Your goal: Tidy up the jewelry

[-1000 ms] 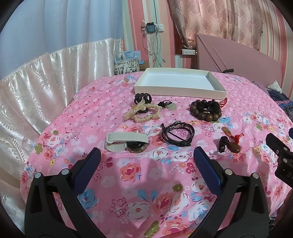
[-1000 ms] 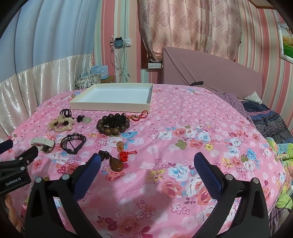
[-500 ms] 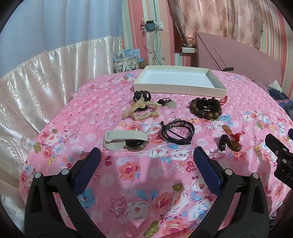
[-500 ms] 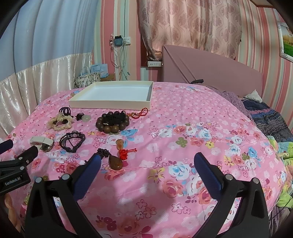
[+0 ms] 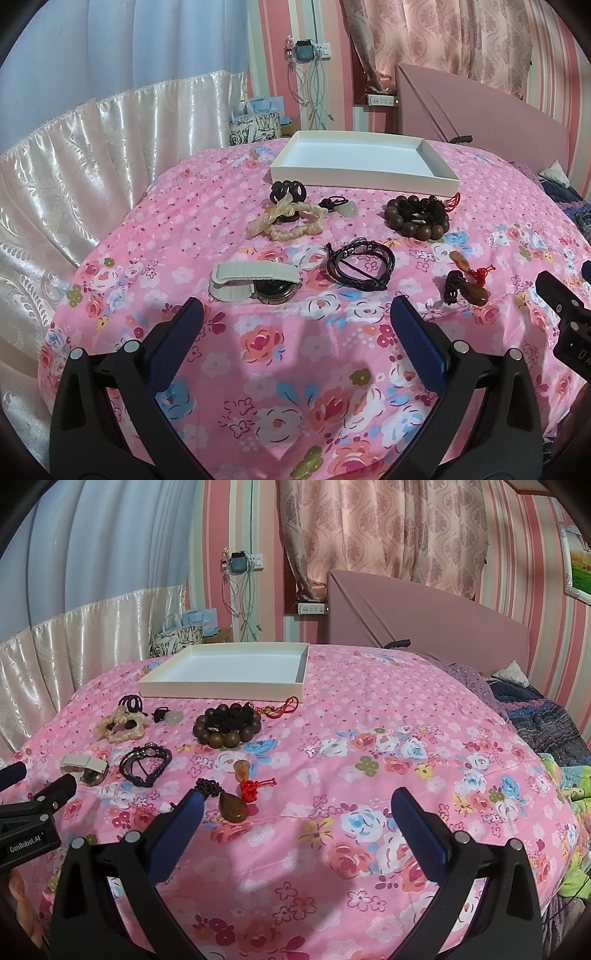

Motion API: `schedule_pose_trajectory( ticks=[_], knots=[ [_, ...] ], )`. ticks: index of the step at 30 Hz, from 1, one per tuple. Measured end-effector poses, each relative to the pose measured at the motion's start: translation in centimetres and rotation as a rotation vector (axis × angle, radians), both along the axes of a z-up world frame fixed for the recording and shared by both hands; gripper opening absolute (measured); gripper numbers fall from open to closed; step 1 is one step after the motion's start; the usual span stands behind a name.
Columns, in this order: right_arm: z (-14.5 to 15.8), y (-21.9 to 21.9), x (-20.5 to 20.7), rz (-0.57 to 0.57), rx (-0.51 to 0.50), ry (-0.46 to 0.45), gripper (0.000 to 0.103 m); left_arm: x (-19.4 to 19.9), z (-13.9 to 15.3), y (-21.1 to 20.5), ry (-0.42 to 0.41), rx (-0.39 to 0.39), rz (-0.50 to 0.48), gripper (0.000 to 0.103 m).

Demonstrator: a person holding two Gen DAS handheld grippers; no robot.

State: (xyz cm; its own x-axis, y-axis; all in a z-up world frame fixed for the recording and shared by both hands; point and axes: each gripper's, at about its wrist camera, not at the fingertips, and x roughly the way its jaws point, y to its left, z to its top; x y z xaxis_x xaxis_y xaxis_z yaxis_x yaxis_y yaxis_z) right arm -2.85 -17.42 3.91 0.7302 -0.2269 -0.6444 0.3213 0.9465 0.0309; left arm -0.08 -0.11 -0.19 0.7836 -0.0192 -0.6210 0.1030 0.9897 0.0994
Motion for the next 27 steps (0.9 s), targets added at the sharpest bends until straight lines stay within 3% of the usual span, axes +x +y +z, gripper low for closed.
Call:
schedule_pose_trajectory(
  ticks=[27],
  knots=[
    [-0.46,0.08,0.18,0.001,0.005,0.005,0.101,0.81,-0.81,0.06,0.029,0.000,-0.003,0.100]
  ],
)
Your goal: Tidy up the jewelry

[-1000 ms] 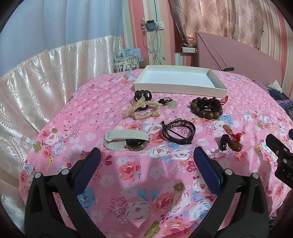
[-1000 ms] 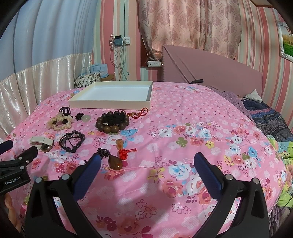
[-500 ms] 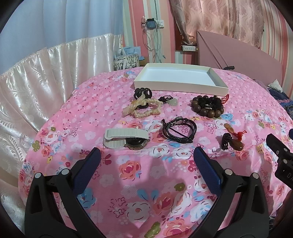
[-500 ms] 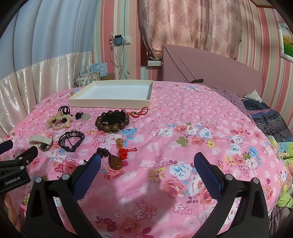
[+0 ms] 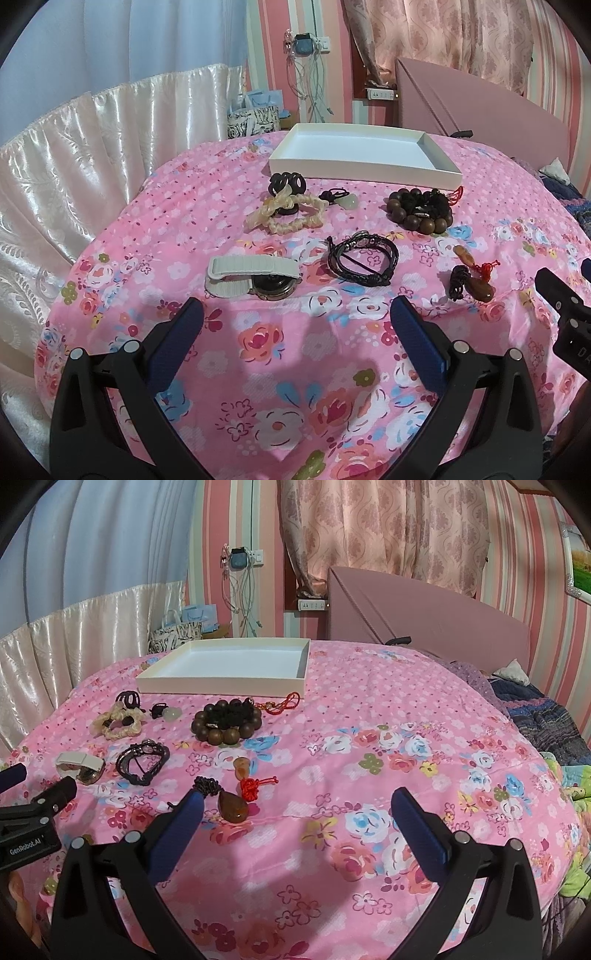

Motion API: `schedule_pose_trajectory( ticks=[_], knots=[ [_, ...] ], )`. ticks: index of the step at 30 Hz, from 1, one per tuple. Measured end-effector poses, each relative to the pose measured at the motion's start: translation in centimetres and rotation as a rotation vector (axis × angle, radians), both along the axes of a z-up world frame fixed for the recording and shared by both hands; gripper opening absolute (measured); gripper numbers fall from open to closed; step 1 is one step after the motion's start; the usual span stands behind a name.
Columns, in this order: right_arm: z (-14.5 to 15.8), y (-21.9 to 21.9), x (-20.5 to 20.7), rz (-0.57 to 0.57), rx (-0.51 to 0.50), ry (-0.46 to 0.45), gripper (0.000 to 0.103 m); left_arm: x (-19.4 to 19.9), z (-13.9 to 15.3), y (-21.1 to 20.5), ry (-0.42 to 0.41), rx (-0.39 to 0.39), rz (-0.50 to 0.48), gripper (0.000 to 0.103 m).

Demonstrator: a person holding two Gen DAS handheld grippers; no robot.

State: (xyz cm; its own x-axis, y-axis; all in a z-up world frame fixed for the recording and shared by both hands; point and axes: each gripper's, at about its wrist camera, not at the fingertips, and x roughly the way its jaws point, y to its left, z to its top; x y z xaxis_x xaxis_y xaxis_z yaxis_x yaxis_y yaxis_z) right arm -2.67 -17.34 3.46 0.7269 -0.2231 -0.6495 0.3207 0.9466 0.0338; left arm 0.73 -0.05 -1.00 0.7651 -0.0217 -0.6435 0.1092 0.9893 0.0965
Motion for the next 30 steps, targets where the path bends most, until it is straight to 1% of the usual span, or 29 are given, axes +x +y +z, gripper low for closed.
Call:
schedule_pose_trajectory(
  ticks=[6,9,12,16,19,21,22,25,27,29,30],
  knots=[
    [-0.2,0.0,0.2,0.006,0.002,-0.004,0.101,0.2,-0.2,-0.3,0.019,0.001,-0.030,0.100],
    [-0.5,0.0,0.5,0.024,0.025,-0.012,0.101,0.2,-0.1,-0.7,0.019,0.008,-0.062,0.100],
    [-0.4,0.1,0.9,0.045,0.040,-0.017,0.101,0.3,-0.1,-1.0,0.017,0.022,-0.067,0.100],
    [0.3,0.0,1.9,0.056,0.027,-0.006,0.101,1.5,-0.4,-0.9,0.065,0.018,-0.095,0.100],
    [0.9,-0.5,2.9,0.063,0.028,0.001,0.101,3.0,-0.3,-0.2,0.107,0.011,-0.080,0.100],
    [1.3,-0.6,3.5,0.049,0.003,0.011,0.101,3.7,0.1,0.3,0.117,-0.012,-0.082,0.100],
    [1.5,-0.5,4.1,0.031,-0.035,0.025,0.101,4.0,0.3,0.6,0.117,-0.022,-0.083,0.100],
    [2.1,-0.5,5.2,0.038,-0.092,0.029,0.101,4.9,1.5,0.9,0.096,-0.025,-0.090,0.100],
    [2.2,-0.8,6.1,0.039,-0.072,0.041,0.101,5.6,2.0,0.9,0.099,-0.030,-0.110,0.100],
    [1.9,-2.1,7.5,0.061,0.033,0.071,0.101,6.8,2.3,1.0,0.133,-0.054,-0.129,0.100],
    [1.9,-2.4,7.9,0.073,0.069,0.076,0.101,7.5,2.4,1.0,0.142,-0.062,-0.128,0.100]
  ],
)
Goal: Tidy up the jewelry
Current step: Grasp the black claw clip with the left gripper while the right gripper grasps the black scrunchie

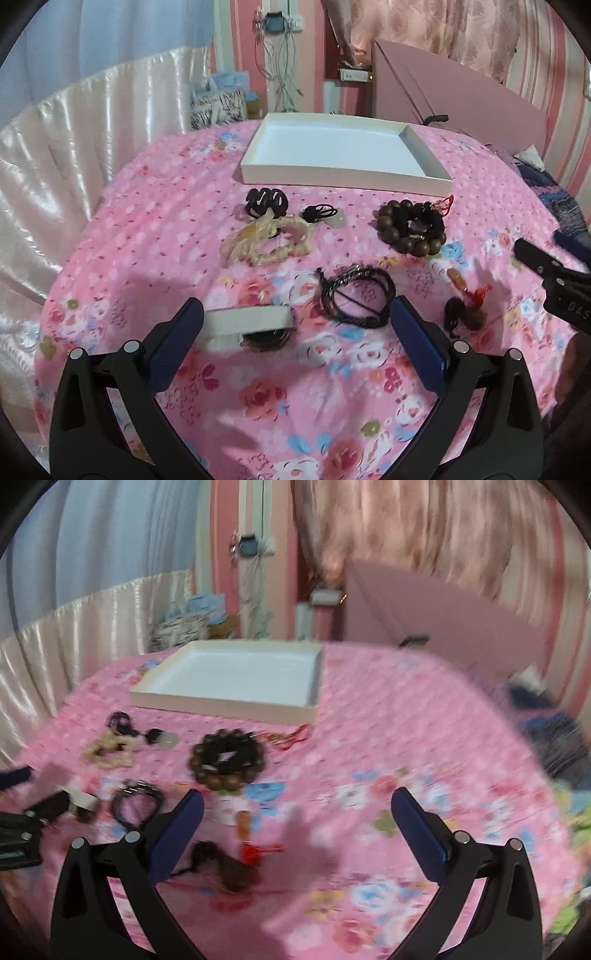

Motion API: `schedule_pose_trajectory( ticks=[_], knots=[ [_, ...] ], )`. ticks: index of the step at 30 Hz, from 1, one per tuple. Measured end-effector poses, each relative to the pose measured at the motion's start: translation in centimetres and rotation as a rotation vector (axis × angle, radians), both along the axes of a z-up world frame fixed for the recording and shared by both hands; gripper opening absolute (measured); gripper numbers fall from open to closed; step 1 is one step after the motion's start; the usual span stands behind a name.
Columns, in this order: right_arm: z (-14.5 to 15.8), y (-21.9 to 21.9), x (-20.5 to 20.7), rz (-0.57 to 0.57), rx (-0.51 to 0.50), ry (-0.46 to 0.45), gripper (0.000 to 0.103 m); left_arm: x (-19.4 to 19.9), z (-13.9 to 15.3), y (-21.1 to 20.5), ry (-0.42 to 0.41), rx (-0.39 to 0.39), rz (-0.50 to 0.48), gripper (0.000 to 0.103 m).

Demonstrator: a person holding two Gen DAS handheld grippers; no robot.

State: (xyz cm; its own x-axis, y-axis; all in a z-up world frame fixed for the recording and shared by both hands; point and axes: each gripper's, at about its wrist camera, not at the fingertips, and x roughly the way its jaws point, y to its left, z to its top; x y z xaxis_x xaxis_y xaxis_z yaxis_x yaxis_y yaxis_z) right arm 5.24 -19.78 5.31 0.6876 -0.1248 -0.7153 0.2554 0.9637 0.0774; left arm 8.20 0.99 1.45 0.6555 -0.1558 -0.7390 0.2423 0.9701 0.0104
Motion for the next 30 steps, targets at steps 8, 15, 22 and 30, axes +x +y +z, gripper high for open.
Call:
schedule_pose_trajectory(
  ticks=[8,15,22,30],
  knots=[
    [-0.4,-0.4,4.9,0.020,0.063,0.071,0.101,5.0,2.1,0.1,0.016,-0.005,-0.008,0.100],
    [-1.4,0.4,10.6,0.074,0.069,0.165,0.101,11.7,2.6,-0.4,0.085,-0.017,-0.028,0.100],
    [-2.0,0.0,15.1,0.072,0.108,0.215,0.101,16.4,0.9,0.6,0.116,0.006,0.025,0.100],
    [-4.8,-0.8,15.2,0.087,0.168,0.234,0.101,17.4,-2.5,1.7,0.173,0.003,0.046,0.100]
  ],
)
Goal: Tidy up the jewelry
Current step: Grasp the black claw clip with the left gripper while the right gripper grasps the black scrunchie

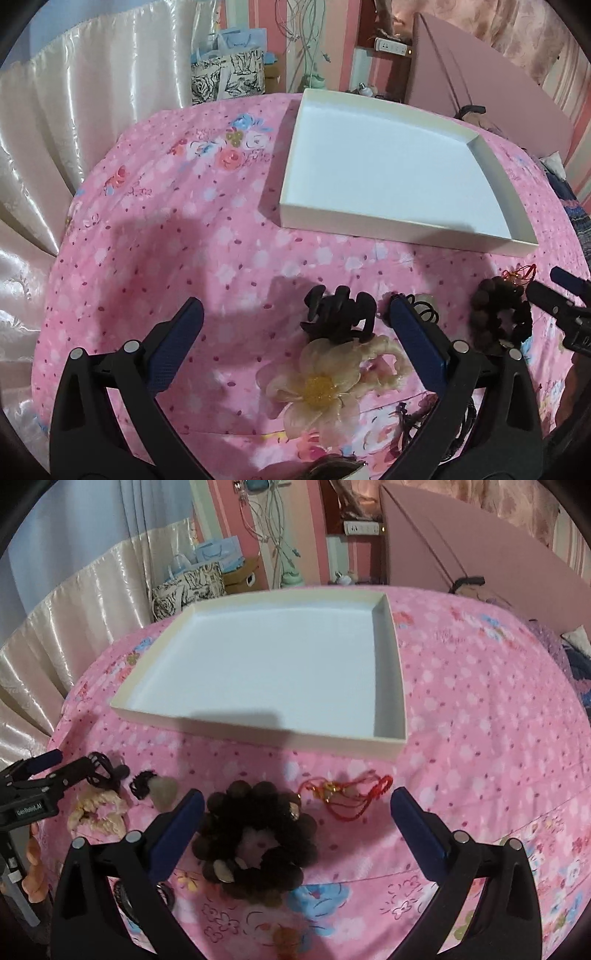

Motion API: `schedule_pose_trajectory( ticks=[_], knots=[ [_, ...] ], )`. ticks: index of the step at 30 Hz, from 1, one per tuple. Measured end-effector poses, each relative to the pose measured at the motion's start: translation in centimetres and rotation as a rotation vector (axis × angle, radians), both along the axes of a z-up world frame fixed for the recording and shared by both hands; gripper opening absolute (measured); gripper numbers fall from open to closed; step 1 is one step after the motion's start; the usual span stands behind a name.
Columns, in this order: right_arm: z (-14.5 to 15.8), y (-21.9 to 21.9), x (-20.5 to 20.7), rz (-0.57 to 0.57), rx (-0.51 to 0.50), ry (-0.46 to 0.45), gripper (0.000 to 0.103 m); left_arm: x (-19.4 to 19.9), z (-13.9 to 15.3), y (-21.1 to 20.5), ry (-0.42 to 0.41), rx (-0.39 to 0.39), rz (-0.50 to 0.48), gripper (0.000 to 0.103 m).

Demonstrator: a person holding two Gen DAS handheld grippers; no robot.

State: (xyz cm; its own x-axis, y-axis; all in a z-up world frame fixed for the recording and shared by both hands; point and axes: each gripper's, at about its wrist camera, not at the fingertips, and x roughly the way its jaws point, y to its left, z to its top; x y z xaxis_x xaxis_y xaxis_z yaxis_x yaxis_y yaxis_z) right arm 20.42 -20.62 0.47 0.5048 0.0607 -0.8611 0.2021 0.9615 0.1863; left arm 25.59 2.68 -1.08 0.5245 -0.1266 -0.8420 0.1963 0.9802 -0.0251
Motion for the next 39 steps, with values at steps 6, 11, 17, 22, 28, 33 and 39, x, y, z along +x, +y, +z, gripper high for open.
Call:
schedule_pose_trajectory(
  ticks=[6,11,17,22,28,33,39],
  knots=[
    [-1.4,0.2,-0.2,0.043,-0.035,0.035,0.084,-0.6,-1.1,-1.0,-0.013,0.041,-0.014,0.100],
    [-2.2,0.3,-0.1,0.058,-0.028,0.062,0.070,-0.2,-1.8,-1.4,0.001,0.042,-0.021,0.100],
    [-2.4,0.6,-0.1,0.075,-0.015,0.057,0.055,0.2,-2.3,-1.6,0.009,0.023,-0.007,0.099],
    [-2.6,0.9,0.0,0.093,0.002,0.060,0.037,-0.2,-2.4,-1.3,0.003,0.018,0.002,0.094],
    [-2.7,0.8,0.1,0.091,0.014,0.053,0.033,0.1,-2.9,-1.4,0.022,0.007,-0.001,0.084],
    [-2.4,0.5,-0.1,0.086,0.016,0.023,0.029,0.2,-2.8,-1.8,0.021,-0.011,-0.016,0.073],
    [-1.9,-0.2,-0.2,0.081,0.059,-0.011,0.018,-0.4,-2.6,-2.2,0.003,-0.006,-0.040,0.059]
  ],
)
